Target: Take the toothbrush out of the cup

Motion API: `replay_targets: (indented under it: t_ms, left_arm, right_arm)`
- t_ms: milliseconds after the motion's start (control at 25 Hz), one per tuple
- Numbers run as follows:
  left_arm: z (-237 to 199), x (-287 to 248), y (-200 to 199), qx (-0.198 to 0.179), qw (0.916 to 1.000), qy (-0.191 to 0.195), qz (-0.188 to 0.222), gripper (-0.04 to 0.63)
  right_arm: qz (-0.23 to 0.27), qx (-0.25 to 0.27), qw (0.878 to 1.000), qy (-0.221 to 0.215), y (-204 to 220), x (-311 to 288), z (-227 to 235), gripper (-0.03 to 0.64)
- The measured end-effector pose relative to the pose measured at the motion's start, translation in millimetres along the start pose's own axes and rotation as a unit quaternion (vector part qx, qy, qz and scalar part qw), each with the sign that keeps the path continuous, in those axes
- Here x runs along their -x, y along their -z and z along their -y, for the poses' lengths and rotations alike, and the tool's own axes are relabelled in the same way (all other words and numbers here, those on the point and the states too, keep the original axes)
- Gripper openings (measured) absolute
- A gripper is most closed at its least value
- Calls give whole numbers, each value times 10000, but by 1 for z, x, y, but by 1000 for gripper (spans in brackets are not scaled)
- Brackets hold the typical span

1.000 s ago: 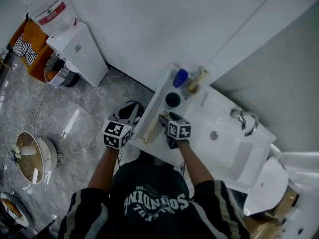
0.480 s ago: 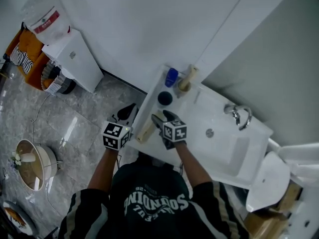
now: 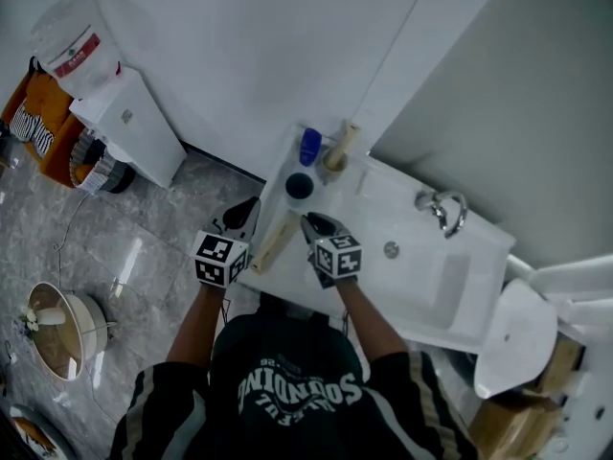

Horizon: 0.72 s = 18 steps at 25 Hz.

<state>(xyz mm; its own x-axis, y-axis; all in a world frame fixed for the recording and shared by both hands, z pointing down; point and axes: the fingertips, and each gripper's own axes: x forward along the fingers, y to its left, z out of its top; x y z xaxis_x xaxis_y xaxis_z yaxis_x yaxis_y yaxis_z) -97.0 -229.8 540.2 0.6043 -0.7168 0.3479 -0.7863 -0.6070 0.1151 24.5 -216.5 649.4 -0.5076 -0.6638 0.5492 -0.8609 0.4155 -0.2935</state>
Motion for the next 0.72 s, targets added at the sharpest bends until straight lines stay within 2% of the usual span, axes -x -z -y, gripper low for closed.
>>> replay_targets:
  t_ms: [40, 120, 400, 720]
  left_arm:
    - [4, -3, -3, -32, 10000, 52, 21, -2]
    - [13, -9, -11, -103, 9998, 167, 69, -2]
    - [54, -37, -35, -383, 9968, 681, 196, -2]
    - [102, -64, -47, -639, 9902, 1227, 203, -2]
  right_arm:
    - [135, 26, 9999, 75, -7, 9, 4, 35]
    - [377, 12, 9991, 188, -22, 28, 11, 13]
    - [1200, 124, 9899, 749, -67, 102, 34, 0]
    - [1639, 426, 9746, 1469, -63, 165, 63, 0]
